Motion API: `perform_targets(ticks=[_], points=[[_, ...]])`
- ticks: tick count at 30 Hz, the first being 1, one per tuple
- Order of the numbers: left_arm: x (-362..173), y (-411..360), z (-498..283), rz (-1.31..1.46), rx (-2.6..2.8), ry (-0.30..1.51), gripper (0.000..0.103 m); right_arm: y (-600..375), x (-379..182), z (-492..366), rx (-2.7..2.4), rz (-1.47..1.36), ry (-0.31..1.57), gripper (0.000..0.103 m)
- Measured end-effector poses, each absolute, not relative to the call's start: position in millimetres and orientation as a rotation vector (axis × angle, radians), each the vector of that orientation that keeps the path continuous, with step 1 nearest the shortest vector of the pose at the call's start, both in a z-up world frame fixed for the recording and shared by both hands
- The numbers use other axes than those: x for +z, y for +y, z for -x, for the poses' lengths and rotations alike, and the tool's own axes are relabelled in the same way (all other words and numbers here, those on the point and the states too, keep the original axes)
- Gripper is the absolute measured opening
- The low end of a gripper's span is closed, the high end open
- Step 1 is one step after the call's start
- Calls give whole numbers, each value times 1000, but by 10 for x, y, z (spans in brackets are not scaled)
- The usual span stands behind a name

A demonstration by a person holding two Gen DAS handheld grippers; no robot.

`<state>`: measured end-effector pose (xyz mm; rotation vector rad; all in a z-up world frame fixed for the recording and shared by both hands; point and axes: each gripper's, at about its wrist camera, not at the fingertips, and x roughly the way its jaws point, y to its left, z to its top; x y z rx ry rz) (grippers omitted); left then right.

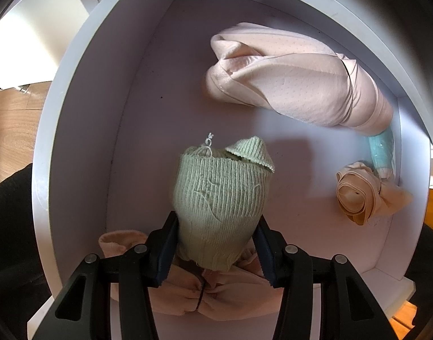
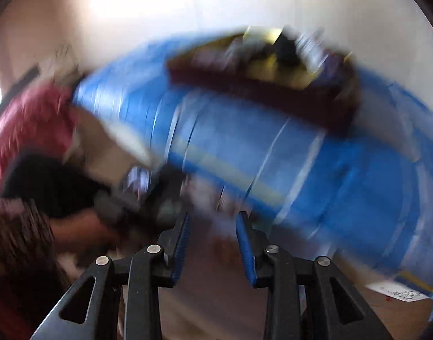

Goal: Organize soft objects
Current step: 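Move the right tool back into the compartment to the beige stocking bundle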

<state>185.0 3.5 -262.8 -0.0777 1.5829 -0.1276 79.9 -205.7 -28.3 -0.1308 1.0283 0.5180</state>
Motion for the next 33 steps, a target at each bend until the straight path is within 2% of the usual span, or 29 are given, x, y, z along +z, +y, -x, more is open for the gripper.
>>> perform_targets(ticks=[7,13,25,33], points=[[-2624,39,-1832,80,-125,1583,51,-1769,-1397,-969,461,334,1314,34],[-2637,71,-1810,89,-123,1586,50,-1727,-1952,-1141,428,442,1405,35],[-2662,48,-1744,77,-132,1584,50,-1699,-2571,-1199,425,589,1463,35],[-2629,1,-1678,62,-140,1565,50,-1748,-2783,-1334,434,484,1525,35]])
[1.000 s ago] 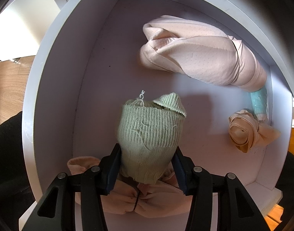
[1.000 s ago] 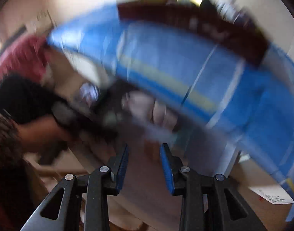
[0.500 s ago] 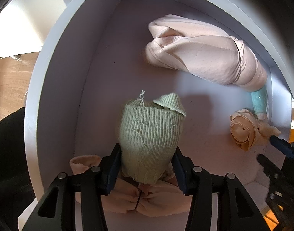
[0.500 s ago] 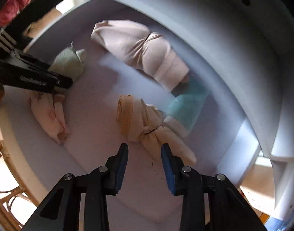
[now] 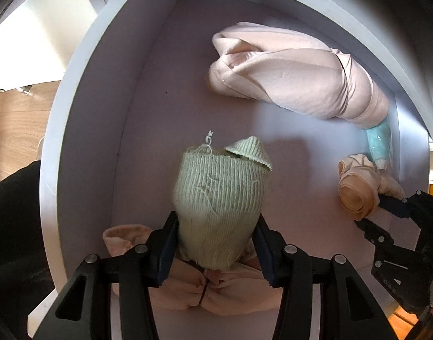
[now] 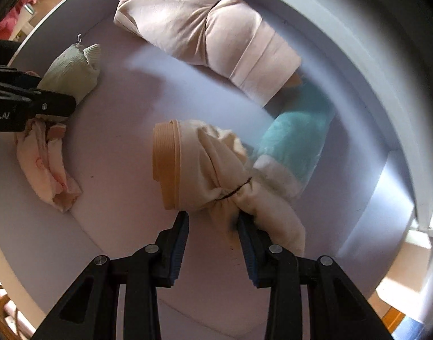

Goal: Organize soft objects
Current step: 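Move the right tool back into the compartment to the beige stocking bundle, then grasp the beige stocking bundle with the right tool while the left tool lifts the beanie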

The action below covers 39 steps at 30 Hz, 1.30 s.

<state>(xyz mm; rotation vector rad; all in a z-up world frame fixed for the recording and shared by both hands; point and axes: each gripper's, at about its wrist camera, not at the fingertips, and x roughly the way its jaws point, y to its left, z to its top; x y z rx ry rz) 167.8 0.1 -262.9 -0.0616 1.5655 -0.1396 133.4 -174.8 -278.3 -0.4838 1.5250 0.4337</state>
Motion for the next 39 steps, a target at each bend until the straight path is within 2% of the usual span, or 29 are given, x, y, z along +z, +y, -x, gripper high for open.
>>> perform_targets(ticks=[2,6,26,28,30,34,39], points=[[-2620,-23,-1647,55,-138,1561,50,-1784,-2818,-1383,436,451,1551,33],[-2571,-54,-1630,49,-138,1551,50,-1886,-2939,-1419,392,351,1663,19],[-1881,-77,-1331,17,-202,1393,50,-2452,-3181,-1622,303,32,1754,15],[-1857,-61,-1350,21,-202,1388,50,-2486,-3146,-1618,331,17,1734,17],[-1839,-32,-1333,22,-200,1381,50,-2516,-2984,-1548,362,19,1692,37],[-1803,45,-1296,33,-196,1381,50,-2323,-2818,-1517,380,297,1559,39],[-1758,26,-1274,39,-202,1369,50,-2134,-2954,-1493,418,551,1471,39]])
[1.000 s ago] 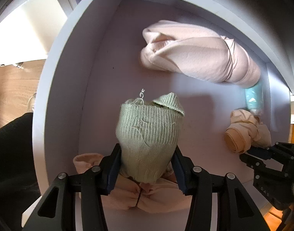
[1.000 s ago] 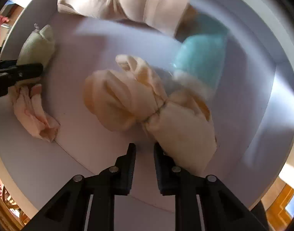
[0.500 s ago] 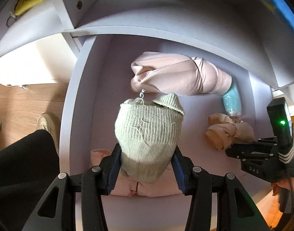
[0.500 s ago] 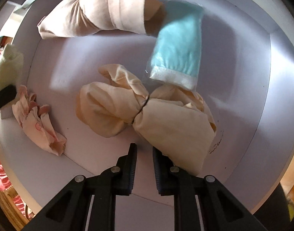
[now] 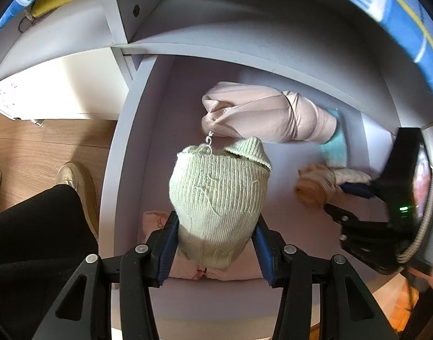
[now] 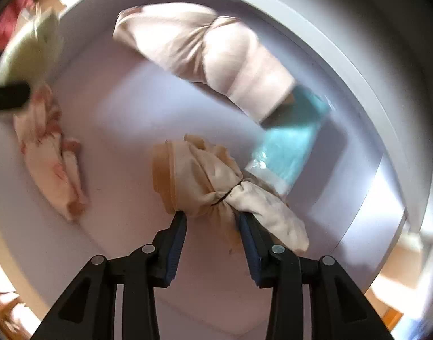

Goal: Organize soft objects
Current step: 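Grasp the beige stocking bundle with the right tool while the left tool lifts the beanie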

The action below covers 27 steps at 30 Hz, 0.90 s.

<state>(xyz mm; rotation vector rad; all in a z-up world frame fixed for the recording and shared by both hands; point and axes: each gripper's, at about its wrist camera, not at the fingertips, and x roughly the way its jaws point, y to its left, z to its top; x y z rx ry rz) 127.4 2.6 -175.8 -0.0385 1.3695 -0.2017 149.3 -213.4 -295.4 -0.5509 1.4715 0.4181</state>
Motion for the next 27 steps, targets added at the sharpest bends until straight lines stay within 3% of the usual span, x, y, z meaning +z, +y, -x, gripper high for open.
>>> perform_targets(ticks=[5,8,11,14,18,23,27], points=[[-1676,40,-1215,35,-209,1354,50,-2100,-3043,-1562,419,584,1456,39],[-1646,92,-1216,49,-207,1346,50,-2258,-2956,-1660,486,342,1593,39],[-1670,118,-1244,72,-198,1347,50,-2453,-2671,-1789,508,170,1517,39],[-1668,126,-1249,79,-200,1350,50,-2432,-2632,-1800,518,398,1417,40],[-1634,125,-1239,71,-206,1346,50,-2377,-2920,-1834,507,609,1443,40],[-1603,102,-1242,64,-211,1339,50,-2390,-3147,-1831,505,611,1482,41],[-1538,32,-1219,38,-231,1313,50,-2538,-3201,-1828,470,435,1556,36]])
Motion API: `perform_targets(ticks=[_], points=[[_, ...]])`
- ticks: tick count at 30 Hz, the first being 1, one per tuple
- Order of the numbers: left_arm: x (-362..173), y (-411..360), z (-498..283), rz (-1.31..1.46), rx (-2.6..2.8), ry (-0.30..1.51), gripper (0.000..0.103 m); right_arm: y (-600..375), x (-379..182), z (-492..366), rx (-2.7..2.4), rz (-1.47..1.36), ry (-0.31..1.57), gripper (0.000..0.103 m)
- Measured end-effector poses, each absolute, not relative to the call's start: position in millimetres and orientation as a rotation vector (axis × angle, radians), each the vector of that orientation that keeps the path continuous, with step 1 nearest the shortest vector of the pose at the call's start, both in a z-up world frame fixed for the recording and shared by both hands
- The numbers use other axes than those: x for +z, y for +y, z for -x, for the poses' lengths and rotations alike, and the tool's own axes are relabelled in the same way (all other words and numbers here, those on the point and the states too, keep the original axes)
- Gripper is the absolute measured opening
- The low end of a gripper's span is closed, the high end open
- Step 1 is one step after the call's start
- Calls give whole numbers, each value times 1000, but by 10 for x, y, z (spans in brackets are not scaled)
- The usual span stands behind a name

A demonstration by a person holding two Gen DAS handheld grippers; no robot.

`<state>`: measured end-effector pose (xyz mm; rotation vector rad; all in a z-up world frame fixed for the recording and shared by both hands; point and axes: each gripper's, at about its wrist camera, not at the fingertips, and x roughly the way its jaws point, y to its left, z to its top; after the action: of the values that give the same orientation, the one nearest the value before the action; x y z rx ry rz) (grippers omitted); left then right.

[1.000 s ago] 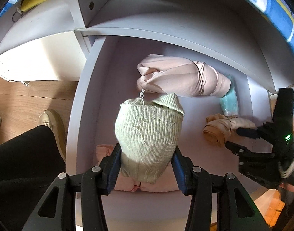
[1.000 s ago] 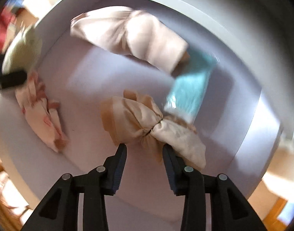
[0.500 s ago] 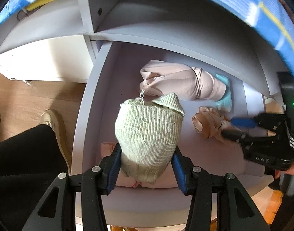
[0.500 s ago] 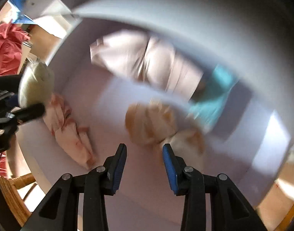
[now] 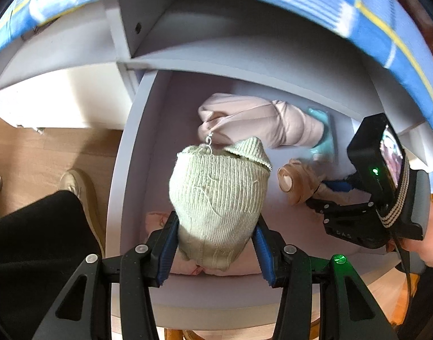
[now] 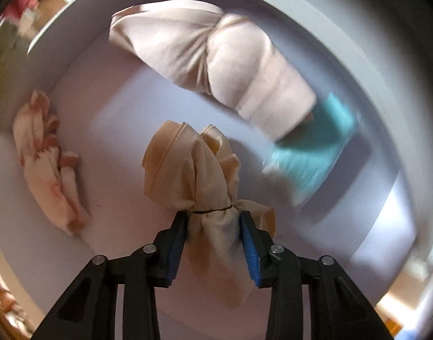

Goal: Organize soft objects
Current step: 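Grasp the beige stocking bundle with the right tool while the left tool lifts the beanie, then lower the pale green beanie into the gold tin and open the left tool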

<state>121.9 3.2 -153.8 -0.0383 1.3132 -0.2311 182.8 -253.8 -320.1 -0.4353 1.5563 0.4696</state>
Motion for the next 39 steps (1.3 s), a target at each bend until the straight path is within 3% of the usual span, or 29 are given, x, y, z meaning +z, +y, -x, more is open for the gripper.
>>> perform_targets(ticks=[9,20,29,39], points=[[-1043,-182,-1079,3,-354,1196,50,-3186,-3323,-1742,279,339,1698,33],[-57,-428,-1097,-31,-488,1032,50,-3134,-3381,-1666,268,322,1705,36],[942,-660,-1791,16,-527,905,50,-2991,-3317,-1647,269,314,1708,36],[1188,-977,-2529,-29,-476,909,50,-2991,-3258,-1691,273,292,1708,37]])
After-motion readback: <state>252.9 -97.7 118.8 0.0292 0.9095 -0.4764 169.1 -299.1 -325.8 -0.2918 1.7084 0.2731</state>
